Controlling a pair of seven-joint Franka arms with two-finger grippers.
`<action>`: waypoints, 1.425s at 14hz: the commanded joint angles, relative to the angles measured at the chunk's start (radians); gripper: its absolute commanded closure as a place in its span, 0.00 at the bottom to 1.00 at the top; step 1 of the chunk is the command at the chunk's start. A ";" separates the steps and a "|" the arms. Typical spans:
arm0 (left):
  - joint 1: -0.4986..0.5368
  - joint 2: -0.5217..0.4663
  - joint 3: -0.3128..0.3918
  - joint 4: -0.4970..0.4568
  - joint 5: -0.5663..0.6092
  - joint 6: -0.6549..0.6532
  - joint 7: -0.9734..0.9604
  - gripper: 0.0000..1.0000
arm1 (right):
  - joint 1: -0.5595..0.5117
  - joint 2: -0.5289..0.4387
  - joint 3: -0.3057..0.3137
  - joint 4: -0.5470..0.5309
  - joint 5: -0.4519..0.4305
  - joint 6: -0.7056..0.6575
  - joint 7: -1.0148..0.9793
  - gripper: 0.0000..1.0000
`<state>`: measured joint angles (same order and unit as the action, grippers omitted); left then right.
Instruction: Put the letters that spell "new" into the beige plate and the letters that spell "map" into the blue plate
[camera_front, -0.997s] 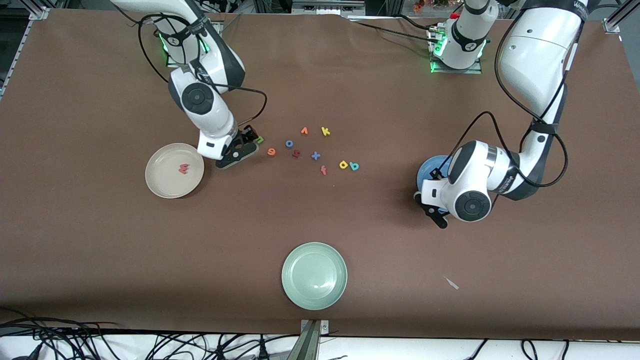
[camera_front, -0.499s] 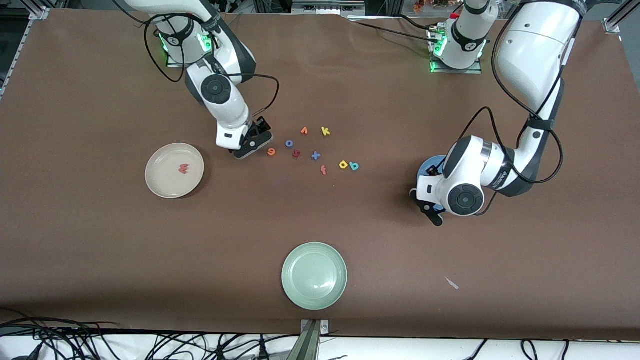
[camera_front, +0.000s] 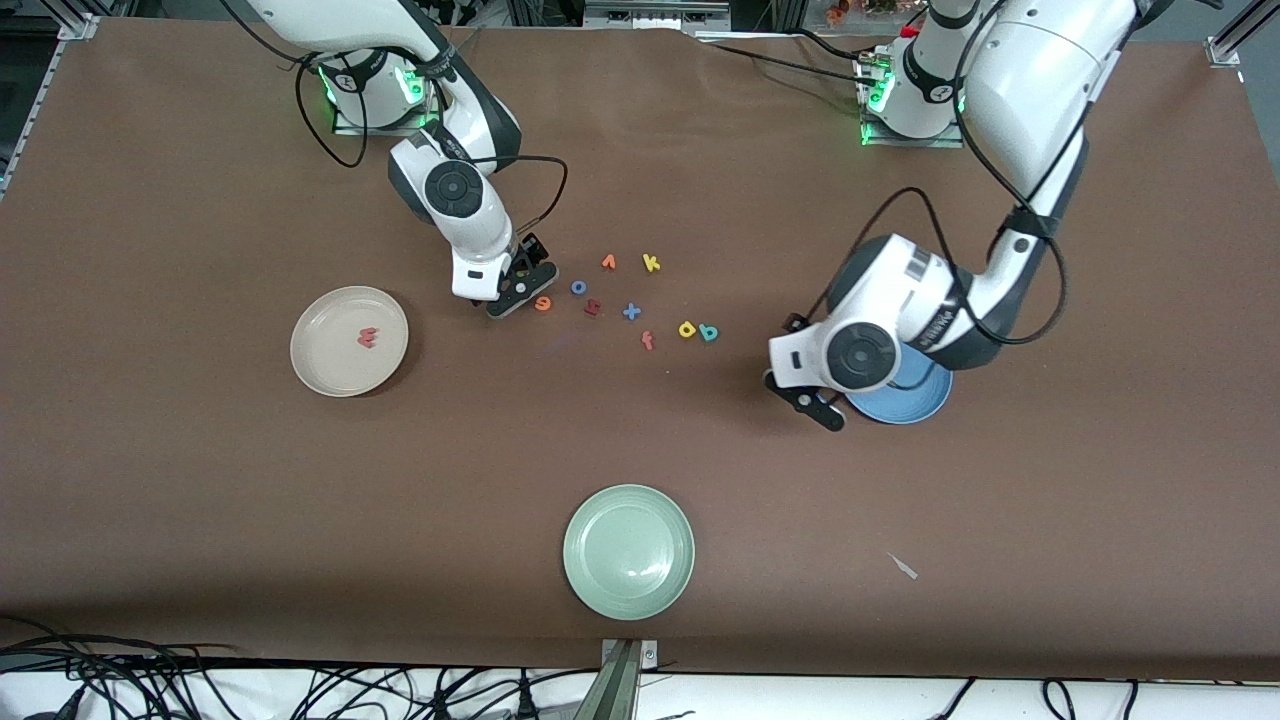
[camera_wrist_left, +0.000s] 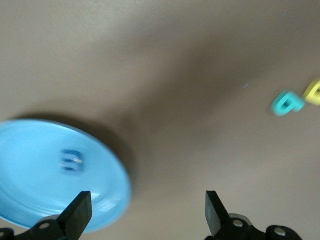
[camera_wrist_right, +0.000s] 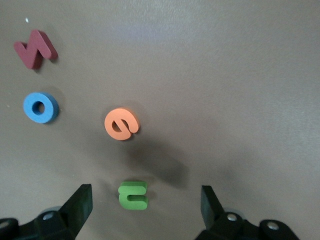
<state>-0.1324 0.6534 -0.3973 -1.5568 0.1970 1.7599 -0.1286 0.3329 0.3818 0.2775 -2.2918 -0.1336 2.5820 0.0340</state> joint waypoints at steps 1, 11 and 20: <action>-0.031 0.003 -0.038 -0.011 -0.001 -0.002 -0.335 0.00 | 0.009 -0.003 0.000 -0.015 -0.024 0.017 0.009 0.15; -0.138 0.078 -0.038 -0.038 -0.063 0.255 -1.062 0.00 | 0.011 -0.038 0.000 -0.094 -0.024 0.089 0.009 0.34; -0.115 0.075 -0.035 -0.167 -0.166 0.496 -1.069 0.00 | 0.015 -0.037 0.000 -0.094 -0.043 0.101 0.011 0.67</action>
<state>-0.2521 0.7471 -0.4312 -1.6972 0.0565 2.2239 -1.1862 0.3429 0.3685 0.2776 -2.3581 -0.1546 2.6591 0.0342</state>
